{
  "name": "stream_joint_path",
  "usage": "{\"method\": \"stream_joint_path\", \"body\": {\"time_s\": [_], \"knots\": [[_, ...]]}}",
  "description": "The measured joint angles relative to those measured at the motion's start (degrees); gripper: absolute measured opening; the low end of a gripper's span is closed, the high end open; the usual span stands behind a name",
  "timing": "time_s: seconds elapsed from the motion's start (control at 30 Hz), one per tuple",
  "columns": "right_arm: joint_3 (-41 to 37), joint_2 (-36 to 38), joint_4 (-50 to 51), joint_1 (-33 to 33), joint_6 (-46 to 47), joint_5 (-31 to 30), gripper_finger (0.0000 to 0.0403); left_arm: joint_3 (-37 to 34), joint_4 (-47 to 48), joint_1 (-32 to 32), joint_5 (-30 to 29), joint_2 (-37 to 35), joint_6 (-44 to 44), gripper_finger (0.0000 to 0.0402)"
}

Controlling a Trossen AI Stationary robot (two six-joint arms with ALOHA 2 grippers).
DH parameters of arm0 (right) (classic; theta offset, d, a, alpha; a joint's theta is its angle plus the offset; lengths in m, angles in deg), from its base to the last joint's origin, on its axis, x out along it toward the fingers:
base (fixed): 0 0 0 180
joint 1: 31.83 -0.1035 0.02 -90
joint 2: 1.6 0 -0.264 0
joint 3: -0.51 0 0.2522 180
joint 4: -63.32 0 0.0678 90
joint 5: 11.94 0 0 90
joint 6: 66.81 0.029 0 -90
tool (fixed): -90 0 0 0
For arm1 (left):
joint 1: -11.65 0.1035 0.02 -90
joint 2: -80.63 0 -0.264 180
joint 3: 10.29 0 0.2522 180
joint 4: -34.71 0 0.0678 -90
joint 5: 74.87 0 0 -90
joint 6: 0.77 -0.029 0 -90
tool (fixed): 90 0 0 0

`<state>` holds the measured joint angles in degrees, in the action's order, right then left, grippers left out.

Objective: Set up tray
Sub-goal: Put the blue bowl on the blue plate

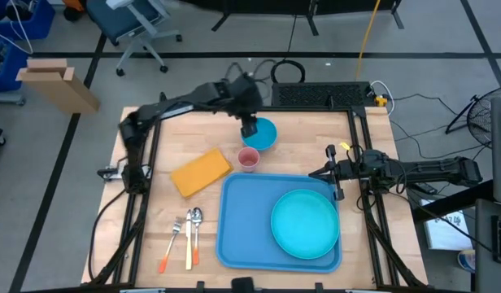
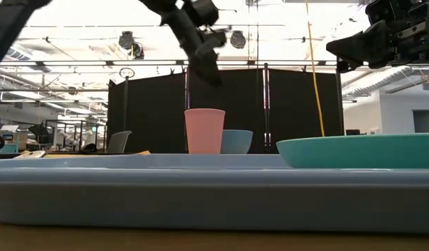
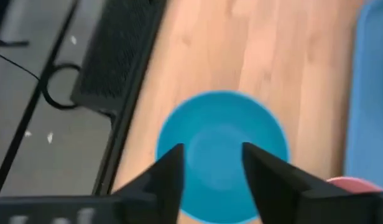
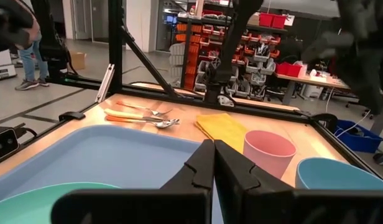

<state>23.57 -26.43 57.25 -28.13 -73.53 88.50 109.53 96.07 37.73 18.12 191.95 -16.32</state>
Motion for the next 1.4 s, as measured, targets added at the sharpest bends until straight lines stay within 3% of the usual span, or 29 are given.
{"method": "stream_joint_path", "body": {"time_s": [0.2, 0.37, 0.6, 0.87, 1.4], "knots": [[0.00, -0.01, 2.52, 0.00, -0.02, -0.15, 0.0000, 8.39, 4.11, 0.89, -1.99, 9.38, -3.92, 0.0297], [0.00, -0.01, 3.39, 0.01, -0.02, -0.37, 0.0000, 10.47, 3.55, 1.90, -1.87, 12.86, -5.84, 0.0341], [0.00, -0.19, 4.67, 0.02, -0.02, -4.63, 0.0000, 10.82, 2.83, 5.30, -0.91, 15.58, -3.30, 0.0346], [0.00, -0.20, 4.73, 0.04, -0.59, -4.69, 0.0000, 10.82, 3.47, 6.63, 2.21, 18.85, -1.02, 0.0346], [0.00, -0.20, 4.90, 0.07, -1.68, -4.73, 0.0000, 10.42, 2.80, 6.19, -1.46, 22.87, -3.69, 0.0344]]}}
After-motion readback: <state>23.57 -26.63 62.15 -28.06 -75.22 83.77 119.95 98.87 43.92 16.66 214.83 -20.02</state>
